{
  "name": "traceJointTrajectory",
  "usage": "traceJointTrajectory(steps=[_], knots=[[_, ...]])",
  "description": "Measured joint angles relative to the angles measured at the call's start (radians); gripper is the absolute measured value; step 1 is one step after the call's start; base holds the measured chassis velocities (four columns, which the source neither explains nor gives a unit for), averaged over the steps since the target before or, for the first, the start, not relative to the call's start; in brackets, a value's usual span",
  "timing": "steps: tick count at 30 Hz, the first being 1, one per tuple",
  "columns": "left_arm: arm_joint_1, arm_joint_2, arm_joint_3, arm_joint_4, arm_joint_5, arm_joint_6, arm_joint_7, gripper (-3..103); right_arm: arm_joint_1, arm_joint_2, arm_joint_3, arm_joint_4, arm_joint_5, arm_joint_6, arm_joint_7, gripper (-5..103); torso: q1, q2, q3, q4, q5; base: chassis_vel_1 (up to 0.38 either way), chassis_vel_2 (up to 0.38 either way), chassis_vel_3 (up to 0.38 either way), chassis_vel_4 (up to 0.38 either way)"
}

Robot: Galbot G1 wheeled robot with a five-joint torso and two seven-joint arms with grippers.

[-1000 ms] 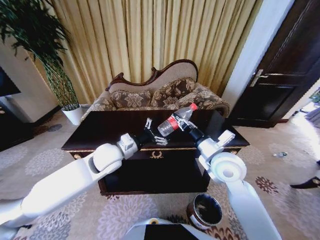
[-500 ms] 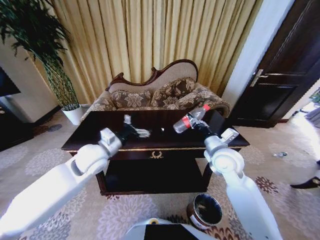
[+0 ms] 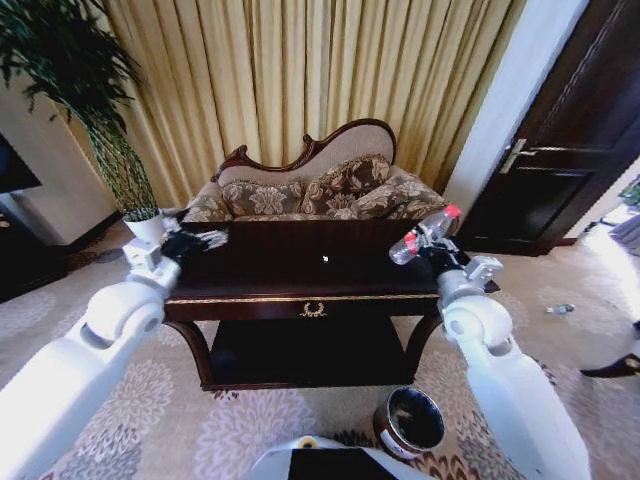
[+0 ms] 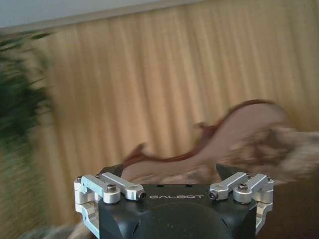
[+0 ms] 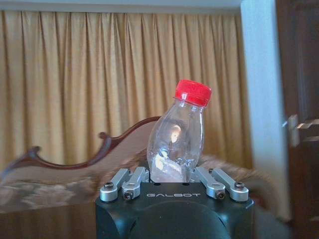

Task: Move to the front of the table and place the trash on the table into the trash bin.

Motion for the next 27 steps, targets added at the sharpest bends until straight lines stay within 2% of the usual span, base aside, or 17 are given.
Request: traceJointTrajectory(steps=[1, 3, 10, 14, 27], knots=[[0.0, 0.0, 0.0, 0.0, 0.0, 0.0, 0.0, 100, 0.0, 0.0, 0.0, 0.0, 0.0, 0.0, 0.0, 30, 0.0, 0.0, 0.0, 0.0, 0.0, 0.0, 0.0, 0.0, 0.0], [-0.005, -0.001, -0.069, 0.024, -0.026, 0.022, -0.009, 100, -0.02, -0.007, 0.022, -0.005, -0.048, 0.01, -0.027, 30, 0.0, 0.0, 0.0, -0.0002, 0.0004, 0.0, 0.0, 0.0, 0.0], [-0.012, 0.008, -0.171, 0.051, -0.056, 0.066, -0.005, 100, -0.051, -0.019, 0.051, 0.016, -0.06, 0.012, -0.034, 30, 0.0, 0.0, 0.0, -0.0002, 0.0005, 0.0, 0.0, 0.0, 0.0], [0.04, -0.005, -0.229, 0.059, -0.068, 0.105, -0.001, 100, -0.086, -0.02, 0.078, 0.041, -0.059, -0.003, -0.04, 30, 0.0, 0.0, 0.0, 0.0001, 0.0, 0.0, 0.0, 0.0, 0.0], [0.043, 0.003, -0.218, 0.072, -0.085, 0.102, 0.009, 100, -0.148, -0.01, 0.123, 0.078, -0.061, -0.01, -0.047, 30, 0.0, 0.0, 0.0, -0.0002, 0.0004, 0.029, -0.037, -0.036, 0.033]])
